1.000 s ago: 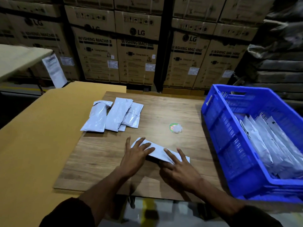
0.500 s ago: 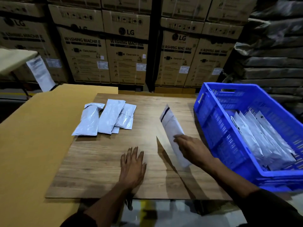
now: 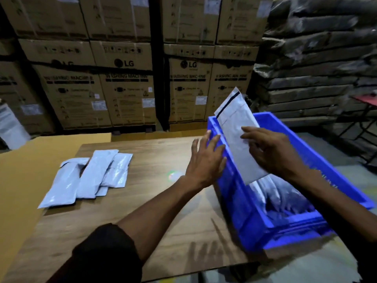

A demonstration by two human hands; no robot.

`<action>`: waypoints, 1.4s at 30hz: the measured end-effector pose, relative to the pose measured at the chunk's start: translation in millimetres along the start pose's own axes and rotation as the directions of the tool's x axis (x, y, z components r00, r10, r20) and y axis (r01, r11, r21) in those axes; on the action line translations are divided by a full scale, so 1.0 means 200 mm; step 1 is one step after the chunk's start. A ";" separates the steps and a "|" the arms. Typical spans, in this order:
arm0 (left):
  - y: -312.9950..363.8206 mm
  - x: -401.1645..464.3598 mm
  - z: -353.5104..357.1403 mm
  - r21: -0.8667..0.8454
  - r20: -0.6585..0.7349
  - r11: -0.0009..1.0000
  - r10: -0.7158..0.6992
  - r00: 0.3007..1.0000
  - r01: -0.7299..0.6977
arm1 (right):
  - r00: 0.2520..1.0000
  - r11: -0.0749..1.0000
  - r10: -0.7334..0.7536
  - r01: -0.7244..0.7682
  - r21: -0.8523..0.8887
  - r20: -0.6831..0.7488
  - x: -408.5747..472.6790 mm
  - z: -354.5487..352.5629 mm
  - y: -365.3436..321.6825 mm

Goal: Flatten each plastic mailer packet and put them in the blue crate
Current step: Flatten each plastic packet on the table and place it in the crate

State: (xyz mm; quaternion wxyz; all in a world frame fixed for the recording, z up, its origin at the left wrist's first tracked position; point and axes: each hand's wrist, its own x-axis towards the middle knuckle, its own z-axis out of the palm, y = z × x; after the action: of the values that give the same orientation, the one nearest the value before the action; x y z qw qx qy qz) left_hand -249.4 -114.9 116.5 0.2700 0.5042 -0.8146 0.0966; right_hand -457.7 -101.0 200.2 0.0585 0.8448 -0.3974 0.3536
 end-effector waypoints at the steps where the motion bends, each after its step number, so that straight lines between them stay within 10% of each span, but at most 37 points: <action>1: 0.07 0.08 0.02 -0.009 -0.004 0.999 0.032 0.999 -0.032 | 1.000 1.000 0.011 -0.011 -0.017 0.003 0.00 -0.06 0.07; 11: 0.74 0.50 0.46 -0.031 0.460 0.981 0.185 0.868 -0.192 | 0.965 0.944 0.186 -0.123 -0.308 0.184 -0.33 -0.42 0.82; 42: 0.96 0.78 0.89 0.203 0.779 0.913 0.069 0.623 -0.354 | 0.804 0.860 0.364 -0.096 -0.502 0.470 -0.43 -0.18 1.02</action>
State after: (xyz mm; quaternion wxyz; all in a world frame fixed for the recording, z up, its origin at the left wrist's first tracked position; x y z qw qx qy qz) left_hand -532.0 -220.7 74.0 -0.1990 0.4350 -0.8769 0.0466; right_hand -660.3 -171.7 134.8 0.0930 0.8159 -0.5706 -0.0024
